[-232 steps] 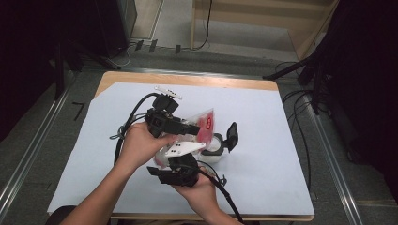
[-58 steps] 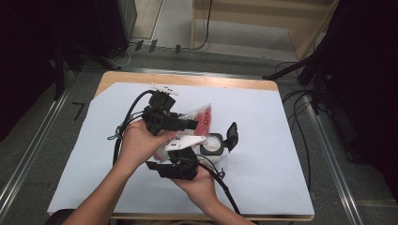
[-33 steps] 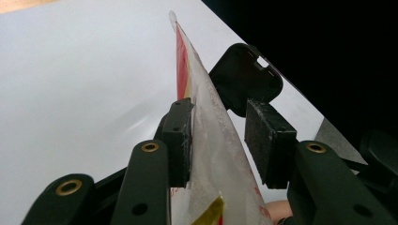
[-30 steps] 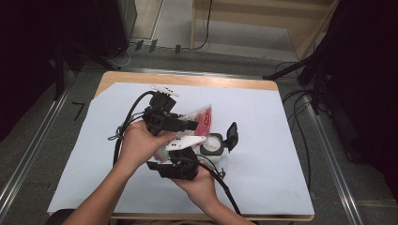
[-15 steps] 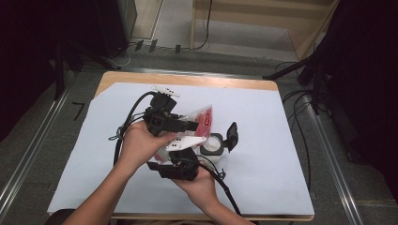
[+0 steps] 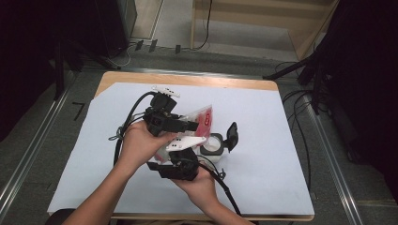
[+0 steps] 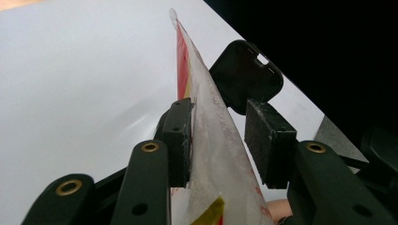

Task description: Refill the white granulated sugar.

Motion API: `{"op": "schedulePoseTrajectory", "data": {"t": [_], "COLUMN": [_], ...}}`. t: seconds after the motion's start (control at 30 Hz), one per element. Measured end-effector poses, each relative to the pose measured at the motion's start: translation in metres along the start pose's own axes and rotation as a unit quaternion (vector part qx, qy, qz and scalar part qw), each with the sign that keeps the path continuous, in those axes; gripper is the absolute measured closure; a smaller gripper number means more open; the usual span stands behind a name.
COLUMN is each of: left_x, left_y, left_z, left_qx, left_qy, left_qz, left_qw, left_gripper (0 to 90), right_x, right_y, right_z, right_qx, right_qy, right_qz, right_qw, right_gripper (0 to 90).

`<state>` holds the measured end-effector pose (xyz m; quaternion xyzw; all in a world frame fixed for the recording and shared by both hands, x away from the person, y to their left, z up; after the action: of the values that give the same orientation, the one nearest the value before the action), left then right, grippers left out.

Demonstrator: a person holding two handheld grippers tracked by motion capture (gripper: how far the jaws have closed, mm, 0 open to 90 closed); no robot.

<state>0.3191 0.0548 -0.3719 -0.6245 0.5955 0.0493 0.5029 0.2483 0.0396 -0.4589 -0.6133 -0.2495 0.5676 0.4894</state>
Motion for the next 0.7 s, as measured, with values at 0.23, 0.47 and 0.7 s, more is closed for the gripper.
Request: {"op": "schedulePoseTrajectory", "data": {"t": [0.23,0.47,0.7], "left_x": [0.0005,0.0003,0.0005], "left_y": [-0.0001,0.0,-0.0001], "left_z": [-0.0003,-0.0001,-0.0003], "left_qx": [0.0,0.0,0.0], "left_qy": [0.003,0.001,0.003], "left_qz": [-0.003,-0.002,-0.003], "left_qw": [1.0,1.0,1.0], "left_gripper": [62.7,62.7,62.7], "right_x": [-0.0001,0.0,-0.0001], "right_y": [0.0,0.0,0.0001], "right_z": [-0.0001,0.0,0.0001], "right_qx": [0.0,0.0,0.0], "right_qy": [0.0,0.0,0.0], "right_qz": [-0.001,0.0,0.0], "right_qw": [1.0,1.0,1.0], "right_gripper": [63.6,63.6,63.6]}}
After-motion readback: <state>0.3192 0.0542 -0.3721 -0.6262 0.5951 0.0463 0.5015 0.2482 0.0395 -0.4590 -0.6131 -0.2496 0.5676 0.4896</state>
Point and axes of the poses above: each handheld gripper's, and its own axes: x roughly forward along the jaws, y roughly out of its underside, z roughly to its left, the point moved 6 cm from there along x, roughly forward along the jaws, and after that the axes turned 12 degrees about -x, right-handed, at the moved point
